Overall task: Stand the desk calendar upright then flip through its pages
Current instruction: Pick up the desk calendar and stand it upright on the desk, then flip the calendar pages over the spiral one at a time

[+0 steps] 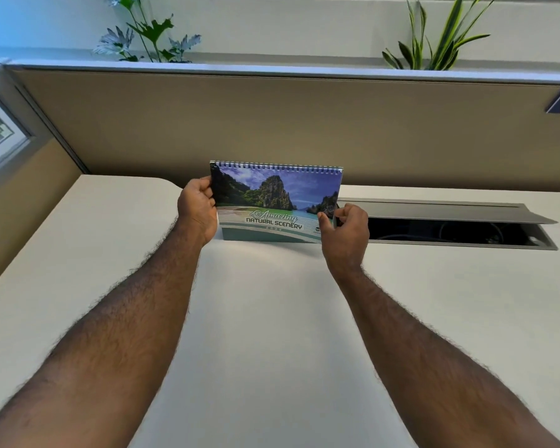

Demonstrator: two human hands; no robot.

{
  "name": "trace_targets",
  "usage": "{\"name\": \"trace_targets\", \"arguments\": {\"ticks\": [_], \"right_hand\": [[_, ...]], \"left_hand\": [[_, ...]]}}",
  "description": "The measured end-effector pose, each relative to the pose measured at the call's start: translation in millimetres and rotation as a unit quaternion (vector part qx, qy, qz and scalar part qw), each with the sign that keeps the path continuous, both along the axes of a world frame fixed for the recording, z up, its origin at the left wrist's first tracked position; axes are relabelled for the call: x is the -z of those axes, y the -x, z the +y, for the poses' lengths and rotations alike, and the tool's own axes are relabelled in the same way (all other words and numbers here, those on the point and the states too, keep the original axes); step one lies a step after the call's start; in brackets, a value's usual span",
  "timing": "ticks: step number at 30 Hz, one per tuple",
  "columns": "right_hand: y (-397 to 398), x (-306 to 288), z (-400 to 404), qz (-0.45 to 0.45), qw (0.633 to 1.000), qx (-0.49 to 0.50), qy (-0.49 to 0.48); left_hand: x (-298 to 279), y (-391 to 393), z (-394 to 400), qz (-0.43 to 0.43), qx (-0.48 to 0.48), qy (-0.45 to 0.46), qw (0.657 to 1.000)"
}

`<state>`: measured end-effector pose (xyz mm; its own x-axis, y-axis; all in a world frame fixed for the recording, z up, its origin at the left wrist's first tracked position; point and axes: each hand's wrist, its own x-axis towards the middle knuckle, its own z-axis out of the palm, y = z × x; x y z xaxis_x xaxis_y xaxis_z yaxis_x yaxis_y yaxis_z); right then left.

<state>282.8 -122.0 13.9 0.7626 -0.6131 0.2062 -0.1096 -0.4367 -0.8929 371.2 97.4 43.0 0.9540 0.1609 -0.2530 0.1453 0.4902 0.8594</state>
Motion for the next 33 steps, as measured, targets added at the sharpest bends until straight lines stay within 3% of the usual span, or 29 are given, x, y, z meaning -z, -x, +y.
{"name": "trace_targets", "arguments": {"ticks": [7, 17, 23, 26, 29, 31, 33], "right_hand": [[7.2, -0.3, 6.6, 0.048, 0.996, 0.003, 0.069], [2.3, -21.2, -10.7, 0.087, 0.986, -0.020, -0.140], [11.7, -72.3, -29.1, 0.099, 0.924, -0.116, -0.352], [10.1, -97.7, -36.6, 0.050, 0.850, -0.206, -0.482], [-0.3, -115.6, -39.5, -0.011, 0.795, -0.292, -0.531], [-10.5, -123.6, -37.7, -0.030, 0.801, -0.326, -0.501], [-20.4, -129.1, -31.9, -0.020, 0.839, -0.328, -0.433]], "left_hand": [[6.8, 3.9, -0.7, 0.004, 0.011, -0.009, 1.000], [5.5, 1.7, 8.5, 0.007, 0.059, -0.039, 0.997], [5.2, 4.6, 21.6, 0.023, 0.103, 0.000, 0.994], [5.8, 3.5, 22.4, 0.002, 0.115, 0.035, 0.993], [10.9, 3.1, 19.5, 0.004, 0.090, 0.006, 0.996], [12.4, 2.3, 19.4, 0.007, 0.083, 0.010, 0.996], [12.6, 1.6, 20.4, 0.012, 0.085, 0.011, 0.996]]}}
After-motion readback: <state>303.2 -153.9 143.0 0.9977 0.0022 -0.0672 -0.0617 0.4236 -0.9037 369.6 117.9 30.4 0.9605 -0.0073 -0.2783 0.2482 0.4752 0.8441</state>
